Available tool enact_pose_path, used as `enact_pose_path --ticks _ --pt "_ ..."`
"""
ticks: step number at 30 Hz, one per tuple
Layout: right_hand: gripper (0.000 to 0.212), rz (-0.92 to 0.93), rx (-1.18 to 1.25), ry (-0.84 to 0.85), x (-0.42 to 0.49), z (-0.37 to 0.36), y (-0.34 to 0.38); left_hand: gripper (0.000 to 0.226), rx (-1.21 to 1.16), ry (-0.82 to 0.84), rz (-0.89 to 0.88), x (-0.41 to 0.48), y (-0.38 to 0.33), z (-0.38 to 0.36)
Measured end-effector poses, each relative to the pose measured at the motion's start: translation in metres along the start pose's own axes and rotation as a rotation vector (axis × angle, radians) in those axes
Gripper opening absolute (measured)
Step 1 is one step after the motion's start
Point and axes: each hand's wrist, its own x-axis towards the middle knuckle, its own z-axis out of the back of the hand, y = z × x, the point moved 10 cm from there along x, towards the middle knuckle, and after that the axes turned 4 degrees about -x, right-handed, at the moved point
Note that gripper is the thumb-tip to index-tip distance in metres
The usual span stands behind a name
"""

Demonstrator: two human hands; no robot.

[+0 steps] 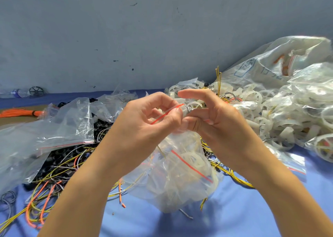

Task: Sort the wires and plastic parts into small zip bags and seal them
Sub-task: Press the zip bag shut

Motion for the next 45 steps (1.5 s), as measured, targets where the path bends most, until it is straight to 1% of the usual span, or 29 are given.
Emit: enact_pose_path --ticks 2,5,7,11,14,18,22,24,26,31,33,36,41,45 --pt "0.040 0.002 -0.003 -0.012 -0.001 0.002 0.000 0.013 -0.002 0.005 -0.004 0.000 -0.002 -0.001" --pt "0.048 0.024 -0.099 -0.007 -0.002 0.004 0.002 0.014 -0.007 0.023 -0.002 0.000 -0.003 -0.003" --pt "0.048 0.030 -0.101 -0.005 -0.003 0.003 0.003 0.012 0.010 0.041 -0.013 0.000 -0.006 -0.005" --pt "0.031 0.010 0.125 -0.065 -0.003 0.006 0.004 0.010 0.076 -0.040 -0.051 0.002 -0.006 0.004" --pt "0.018 0.002 0.162 -0.077 -0.003 0.009 0.003 0.010 0.114 -0.049 -0.029 0.003 -0.003 0.001" --pt "0.010 -0.054 0.250 -0.112 -0.003 0.009 -0.002 0.009 0.156 -0.038 -0.033 0.003 -0.004 0.001" --pt "0.014 -0.118 0.271 -0.184 -0.003 0.009 -0.009 0.015 0.213 -0.098 -0.077 0.001 -0.011 0.004" --pt "0.015 -0.130 0.192 -0.217 -0.003 0.008 -0.012 0.021 0.235 -0.121 -0.065 0.001 -0.010 0.003" --pt "0.021 -0.153 0.131 -0.257 -0.004 0.007 -0.017 0.021 0.254 -0.126 -0.058 0.001 -0.008 0.000" --pt "0.024 -0.217 0.216 -0.339 -0.008 0.004 -0.026 0.019 0.237 -0.153 -0.080 0.000 -0.010 -0.007" --pt "0.026 -0.233 0.228 -0.363 -0.007 0.011 -0.029 0.013 0.280 -0.156 -0.099 -0.001 -0.012 -0.009" --pt "0.034 -0.278 0.276 -0.443 -0.011 0.031 -0.042 0.008 0.335 -0.136 -0.097 -0.004 -0.011 -0.012" --pt "0.034 -0.326 0.297 -0.542 -0.019 0.056 -0.059 0.009 0.351 -0.097 -0.059 -0.010 -0.001 -0.008" --pt "0.035 -0.326 0.356 -0.602 -0.023 0.071 -0.066 0.012 0.327 -0.114 -0.035 -0.019 0.005 0.006"
